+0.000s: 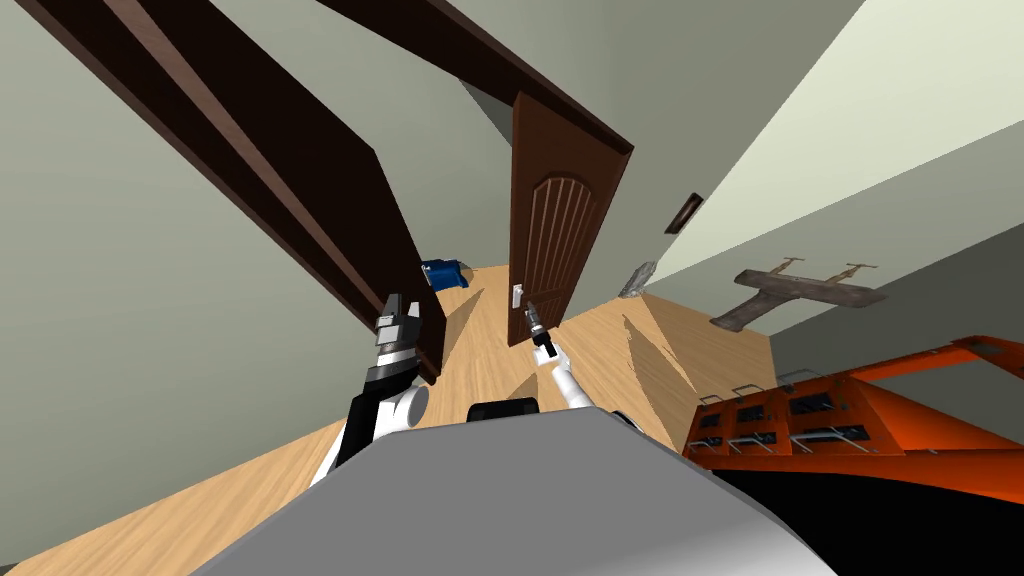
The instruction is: Push the door open
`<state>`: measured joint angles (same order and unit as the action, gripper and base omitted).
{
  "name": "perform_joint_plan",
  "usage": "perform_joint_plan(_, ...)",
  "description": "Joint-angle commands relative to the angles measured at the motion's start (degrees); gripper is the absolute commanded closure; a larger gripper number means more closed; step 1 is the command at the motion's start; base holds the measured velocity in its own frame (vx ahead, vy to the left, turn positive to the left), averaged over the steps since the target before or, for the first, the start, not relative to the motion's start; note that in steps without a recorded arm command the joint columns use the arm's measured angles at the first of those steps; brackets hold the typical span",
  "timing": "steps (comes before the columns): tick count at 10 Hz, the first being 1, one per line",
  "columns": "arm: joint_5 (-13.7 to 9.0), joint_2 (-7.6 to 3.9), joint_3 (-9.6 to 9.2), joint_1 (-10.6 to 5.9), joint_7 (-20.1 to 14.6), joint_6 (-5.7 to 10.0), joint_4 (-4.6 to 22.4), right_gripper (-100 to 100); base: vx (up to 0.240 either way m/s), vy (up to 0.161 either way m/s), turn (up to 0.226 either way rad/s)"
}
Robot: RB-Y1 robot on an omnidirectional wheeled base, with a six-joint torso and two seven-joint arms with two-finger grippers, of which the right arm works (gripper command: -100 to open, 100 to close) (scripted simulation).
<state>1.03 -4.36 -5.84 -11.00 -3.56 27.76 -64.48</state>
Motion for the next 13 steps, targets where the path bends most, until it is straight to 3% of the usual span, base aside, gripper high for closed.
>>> perform_joint_plan(1, -0.1, -0.1, -0.08, -0.91, -0.3, 0.03, 1.9, -100, 0.042, -0.074, 0.041)
perform_joint_plan(4, -0.5, -0.02, -0.6, -4.65, -1.4, -0.34, 7.4, -100, 0.044, -0.085, 0.076)
perform_joint_plan(5, -0.5, -0.02, -0.6, -4.65, -1.4, -0.34, 7.7, -100, 0.037, -0.096, 0.021)
perform_joint_plan(13, -1.2, 0.48, -1.7, -12.5, -3.5, -1.14, 20.0, -100, 0.054, -0.099, 0.06)
